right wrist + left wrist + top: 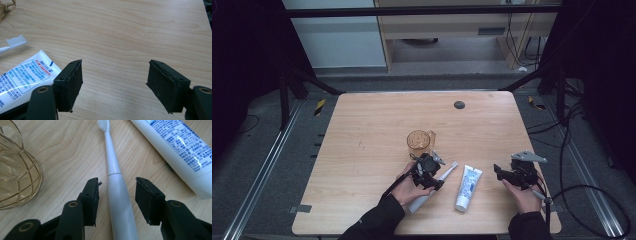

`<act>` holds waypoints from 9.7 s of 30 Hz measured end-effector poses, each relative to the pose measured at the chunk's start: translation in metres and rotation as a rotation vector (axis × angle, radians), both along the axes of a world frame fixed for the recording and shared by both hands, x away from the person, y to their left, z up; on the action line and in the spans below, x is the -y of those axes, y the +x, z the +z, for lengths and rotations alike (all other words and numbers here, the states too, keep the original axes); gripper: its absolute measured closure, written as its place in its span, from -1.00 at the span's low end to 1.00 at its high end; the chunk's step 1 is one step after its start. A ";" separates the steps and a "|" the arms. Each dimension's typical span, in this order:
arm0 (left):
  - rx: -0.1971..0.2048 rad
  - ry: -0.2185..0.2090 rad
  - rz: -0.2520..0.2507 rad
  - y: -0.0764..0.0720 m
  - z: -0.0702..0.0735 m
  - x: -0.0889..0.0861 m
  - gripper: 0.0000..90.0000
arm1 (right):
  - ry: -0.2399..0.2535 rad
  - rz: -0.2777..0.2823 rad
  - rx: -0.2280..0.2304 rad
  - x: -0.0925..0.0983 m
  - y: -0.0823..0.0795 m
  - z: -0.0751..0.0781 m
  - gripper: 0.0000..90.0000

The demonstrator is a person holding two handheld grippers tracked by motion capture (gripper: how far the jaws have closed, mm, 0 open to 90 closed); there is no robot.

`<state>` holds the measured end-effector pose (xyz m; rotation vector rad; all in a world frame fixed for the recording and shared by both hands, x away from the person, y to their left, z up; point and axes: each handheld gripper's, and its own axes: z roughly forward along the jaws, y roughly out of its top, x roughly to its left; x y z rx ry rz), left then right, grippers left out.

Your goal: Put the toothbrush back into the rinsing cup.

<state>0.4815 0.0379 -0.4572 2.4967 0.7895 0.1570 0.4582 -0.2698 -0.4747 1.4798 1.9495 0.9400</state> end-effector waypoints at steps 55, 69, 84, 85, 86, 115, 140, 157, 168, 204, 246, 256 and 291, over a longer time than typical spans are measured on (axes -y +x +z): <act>-0.065 0.001 -0.006 0.001 0.000 -0.002 0.49 | 0.003 0.021 -0.007 0.001 0.001 0.000 -0.28; -0.005 -0.070 0.013 -0.004 0.024 -0.023 0.49 | 0.009 0.021 -0.013 0.000 0.001 0.000 -0.27; 0.104 -0.173 0.064 -0.011 0.058 -0.050 0.50 | 0.002 0.025 -0.011 0.000 0.001 -0.001 -0.26; 0.113 -0.181 0.070 -0.012 0.060 -0.052 0.49 | 0.002 0.024 -0.010 0.000 0.001 -0.001 -0.26; 0.121 -0.190 0.076 -0.012 0.063 -0.055 0.49 | 0.002 0.023 -0.009 0.000 0.001 -0.002 -0.26; 0.378 -0.372 0.332 -0.013 0.101 -0.119 0.49 | -0.025 0.031 -0.009 -0.002 0.000 -0.009 -0.30; 0.530 -0.514 0.457 0.017 0.122 -0.144 0.49 | -0.036 0.019 -0.008 -0.002 0.001 -0.010 -0.31; 0.596 -0.603 0.488 0.040 0.125 -0.139 0.49 | -0.038 0.024 -0.009 -0.002 0.003 -0.012 -0.31; 0.604 -0.650 0.476 0.051 0.118 -0.123 0.49 | -0.033 0.019 -0.014 -0.001 0.004 -0.013 -0.31; 0.601 -0.657 0.411 0.063 0.090 -0.089 0.49 | -0.040 0.027 -0.015 -0.002 0.004 -0.013 -0.30; 0.576 -0.582 0.367 0.048 0.017 -0.091 0.49 | -0.047 0.029 -0.016 -0.003 0.005 -0.015 -0.30; 0.580 -0.567 0.358 0.045 0.011 -0.092 0.48 | -0.051 0.031 -0.018 -0.004 0.005 -0.015 -0.30; 0.566 -0.497 0.348 0.023 0.024 -0.105 -0.15 | -0.032 0.026 -0.009 -0.006 0.002 -0.011 -0.35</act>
